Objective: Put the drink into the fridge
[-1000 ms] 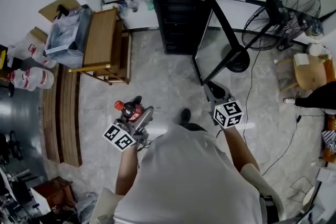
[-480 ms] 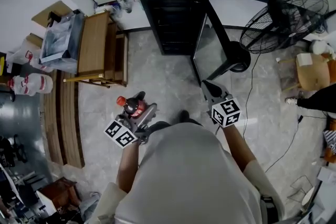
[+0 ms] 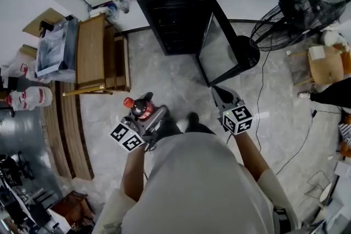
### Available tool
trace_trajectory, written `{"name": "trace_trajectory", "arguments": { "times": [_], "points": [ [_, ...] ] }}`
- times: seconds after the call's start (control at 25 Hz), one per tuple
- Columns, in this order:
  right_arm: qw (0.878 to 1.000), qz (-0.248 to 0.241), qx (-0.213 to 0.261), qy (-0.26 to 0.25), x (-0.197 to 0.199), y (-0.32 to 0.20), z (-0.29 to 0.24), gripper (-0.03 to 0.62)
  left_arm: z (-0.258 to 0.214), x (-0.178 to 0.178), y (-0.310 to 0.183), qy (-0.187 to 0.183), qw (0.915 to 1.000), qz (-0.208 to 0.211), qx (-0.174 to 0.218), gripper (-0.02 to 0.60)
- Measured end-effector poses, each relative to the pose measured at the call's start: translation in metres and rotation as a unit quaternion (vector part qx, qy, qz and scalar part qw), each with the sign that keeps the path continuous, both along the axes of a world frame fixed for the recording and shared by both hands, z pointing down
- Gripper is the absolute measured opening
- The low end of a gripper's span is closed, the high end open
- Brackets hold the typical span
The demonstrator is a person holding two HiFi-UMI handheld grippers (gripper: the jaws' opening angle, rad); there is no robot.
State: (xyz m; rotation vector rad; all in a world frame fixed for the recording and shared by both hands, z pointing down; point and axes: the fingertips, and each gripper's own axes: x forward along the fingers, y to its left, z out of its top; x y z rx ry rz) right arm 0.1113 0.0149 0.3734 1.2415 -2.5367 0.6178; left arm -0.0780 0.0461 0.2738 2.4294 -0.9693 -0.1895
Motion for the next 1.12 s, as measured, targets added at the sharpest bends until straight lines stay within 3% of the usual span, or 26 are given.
{"name": "trace_trajectory", "arguments": {
  "times": [0.68,1.12],
  "points": [
    [0.994,0.098,-0.029,0.050,-0.085,-0.063,0.018,-0.003,0.047,-0.094,-0.120,-0.005,0.9930,0.117,-0.018,0.304],
    [0.985,0.158,-0.038,0.049,-0.105,-0.087,0.044,-0.002,0.093,-0.097,-0.165,-0.014,0.9843,0.174,-0.028,0.304]
  ]
}}
